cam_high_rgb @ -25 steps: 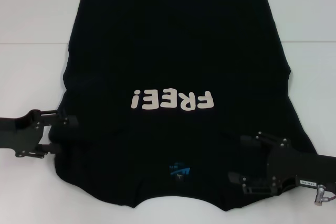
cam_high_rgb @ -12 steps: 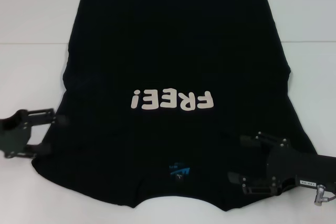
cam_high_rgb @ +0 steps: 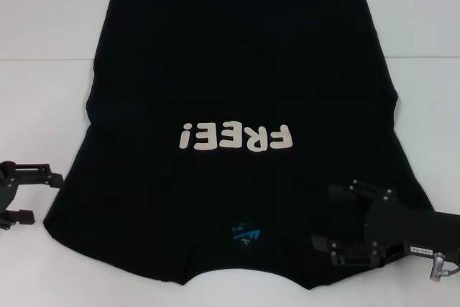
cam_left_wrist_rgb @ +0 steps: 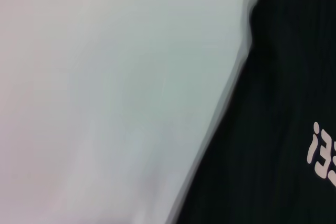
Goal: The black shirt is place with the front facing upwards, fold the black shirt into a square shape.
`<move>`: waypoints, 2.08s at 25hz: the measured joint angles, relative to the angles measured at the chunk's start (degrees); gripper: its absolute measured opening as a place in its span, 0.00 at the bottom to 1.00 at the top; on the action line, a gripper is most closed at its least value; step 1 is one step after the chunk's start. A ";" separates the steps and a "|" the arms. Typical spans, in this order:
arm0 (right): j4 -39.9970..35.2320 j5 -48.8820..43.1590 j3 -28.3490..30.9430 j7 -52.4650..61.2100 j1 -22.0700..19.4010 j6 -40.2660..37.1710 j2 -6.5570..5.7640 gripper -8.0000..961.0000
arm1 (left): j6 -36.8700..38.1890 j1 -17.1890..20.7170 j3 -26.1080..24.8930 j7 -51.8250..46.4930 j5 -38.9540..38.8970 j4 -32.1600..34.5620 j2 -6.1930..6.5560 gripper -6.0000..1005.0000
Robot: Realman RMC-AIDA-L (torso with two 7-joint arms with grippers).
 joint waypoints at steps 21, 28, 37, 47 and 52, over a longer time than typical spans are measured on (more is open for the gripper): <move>0.27 0.00 0.00 -0.29 0.16 0.24 0.09 0.98 | -1.95 -2.63 3.23 -2.48 4.16 -1.26 -0.36 0.93; 0.35 0.00 0.00 -0.32 0.17 0.27 0.09 0.99 | -2.60 -2.83 3.17 -2.29 4.13 -1.47 -0.73 0.93; 0.38 0.00 0.00 -0.32 0.26 0.27 0.09 0.98 | -2.60 -3.22 3.43 -2.22 4.06 -1.68 -0.98 0.93; 0.44 0.00 0.00 -0.27 0.27 0.26 0.09 0.99 | -3.28 -3.37 3.51 -1.85 4.07 -2.21 -1.20 0.93; 0.44 0.00 0.00 -0.19 0.26 0.26 0.10 0.99 | -3.07 -3.43 3.30 -1.61 4.10 -1.98 -1.15 0.93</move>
